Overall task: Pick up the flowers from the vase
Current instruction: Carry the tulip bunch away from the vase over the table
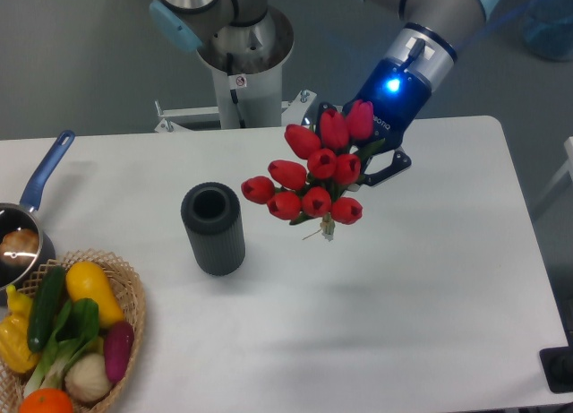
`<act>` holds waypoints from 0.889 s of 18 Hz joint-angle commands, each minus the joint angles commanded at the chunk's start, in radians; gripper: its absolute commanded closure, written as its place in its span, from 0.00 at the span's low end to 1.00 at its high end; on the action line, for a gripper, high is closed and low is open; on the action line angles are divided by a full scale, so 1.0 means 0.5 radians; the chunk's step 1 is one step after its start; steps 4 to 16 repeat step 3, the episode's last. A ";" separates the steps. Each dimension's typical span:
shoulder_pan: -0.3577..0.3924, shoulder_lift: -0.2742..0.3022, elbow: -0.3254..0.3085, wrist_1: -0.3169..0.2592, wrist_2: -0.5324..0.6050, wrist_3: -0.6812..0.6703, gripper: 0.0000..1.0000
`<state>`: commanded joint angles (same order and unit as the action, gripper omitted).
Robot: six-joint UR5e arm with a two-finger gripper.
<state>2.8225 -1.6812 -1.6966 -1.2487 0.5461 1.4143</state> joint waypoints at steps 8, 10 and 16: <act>0.006 0.003 -0.006 0.003 0.000 0.000 0.63; 0.006 0.003 -0.006 0.003 0.000 0.000 0.63; 0.006 0.003 -0.006 0.003 0.000 0.000 0.63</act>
